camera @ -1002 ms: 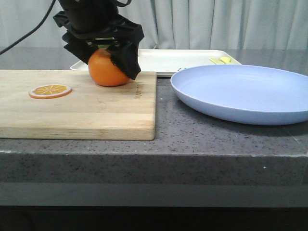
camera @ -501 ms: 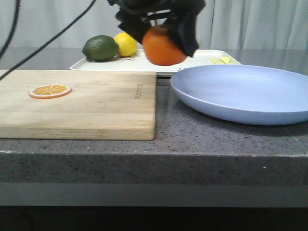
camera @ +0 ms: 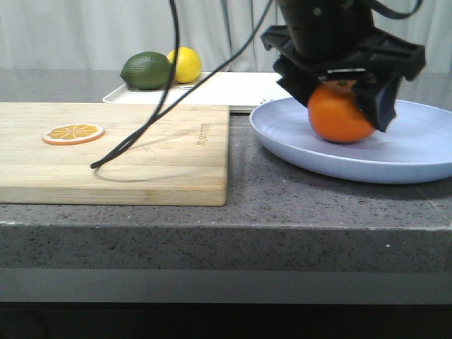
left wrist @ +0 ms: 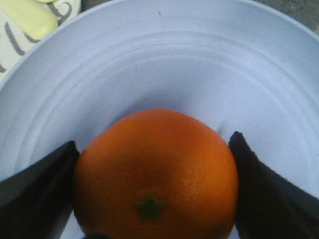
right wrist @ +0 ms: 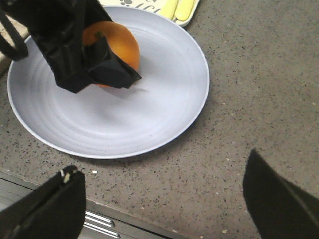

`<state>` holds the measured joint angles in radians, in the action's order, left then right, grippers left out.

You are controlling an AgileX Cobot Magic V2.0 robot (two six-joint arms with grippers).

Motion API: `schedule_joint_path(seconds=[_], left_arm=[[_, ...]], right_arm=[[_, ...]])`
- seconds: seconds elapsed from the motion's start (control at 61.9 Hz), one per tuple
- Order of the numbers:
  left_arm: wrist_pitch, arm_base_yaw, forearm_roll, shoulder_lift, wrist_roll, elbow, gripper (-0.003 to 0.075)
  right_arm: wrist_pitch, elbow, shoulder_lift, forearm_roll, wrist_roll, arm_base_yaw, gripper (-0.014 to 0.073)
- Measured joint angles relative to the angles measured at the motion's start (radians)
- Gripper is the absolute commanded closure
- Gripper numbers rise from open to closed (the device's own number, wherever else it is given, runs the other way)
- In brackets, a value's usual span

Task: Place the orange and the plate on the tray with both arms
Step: 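Lift the orange with the left gripper and lower it onto the blue plate, then open the left gripper and withdraw it from the orange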

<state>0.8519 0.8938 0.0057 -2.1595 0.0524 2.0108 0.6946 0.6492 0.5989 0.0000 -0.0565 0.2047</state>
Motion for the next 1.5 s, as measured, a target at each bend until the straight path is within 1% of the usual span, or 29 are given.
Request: schedule_joint_path(seconds=[0.065, 0.145, 0.468, 0.598, 0.84, 0.937, 1.066, 1.179, 1.276, 1.373, 1.438, 1.502], left_arm=[[0.0, 0.004, 0.0, -0.009, 0.0, 0.014, 0.0099], [-0.002, 0.01, 0.0, -0.016, 0.0, 0.021, 0.0066], [0.006, 0.015, -0.036, -0.004, 0.0, 0.024, 0.0066], [0.023, 0.016, -0.052, 0.054, 0.0, 0.024, 0.0066], [0.105, 0.01, -0.059, 0.201, 0.0, 0.019, 0.0068], [0.116, 0.003, -0.061, 0.274, 0.0, -0.026, 0.0068], [0.113, -0.026, -0.069, 0.396, 0.018, -0.143, 0.0068], [0.078, -0.088, -0.117, 0.507, 0.059, -0.285, 0.0068], [0.053, -0.181, -0.248, 0.601, 0.168, -0.415, 0.0068], [0.044, -0.318, -0.439, 0.702, 0.299, -0.539, 0.0068], [0.033, -0.408, -0.491, 0.768, 0.339, -0.606, 0.0069], [0.016, -0.496, -0.511, 0.835, 0.357, -0.686, 0.0069]], right_arm=[[0.0, 0.0, 0.0, 0.0, 0.0, 0.0, -0.0048], [0.0, 0.0, 0.0, 0.0, 0.0, 0.0, -0.0048], [0.0, 0.0, 0.0, 0.0, 0.0, 0.0, -0.0048], [0.0, 0.0, 0.0, 0.0, 0.0, 0.0, -0.0048], [-0.011, 0.0, 0.0, 0.0, 0.0, 0.0, -0.0048], [-0.013, 0.0, 0.0, 0.0, 0.0, 0.0, -0.0048], [-0.015, 0.0, 0.0, 0.0, 0.0, 0.0, -0.0048], [-0.015, 0.0, 0.0, 0.0, 0.0, 0.0, -0.0048], [-0.015, 0.0, 0.0, 0.0, 0.0, 0.0, -0.0048], [-0.015, 0.0, 0.0, 0.0, 0.0, 0.0, -0.0048], [-0.015, 0.0, 0.0, 0.0, 0.0, 0.0, -0.0048], [-0.015, 0.0, 0.0, 0.0, 0.0, 0.0, -0.0048]])
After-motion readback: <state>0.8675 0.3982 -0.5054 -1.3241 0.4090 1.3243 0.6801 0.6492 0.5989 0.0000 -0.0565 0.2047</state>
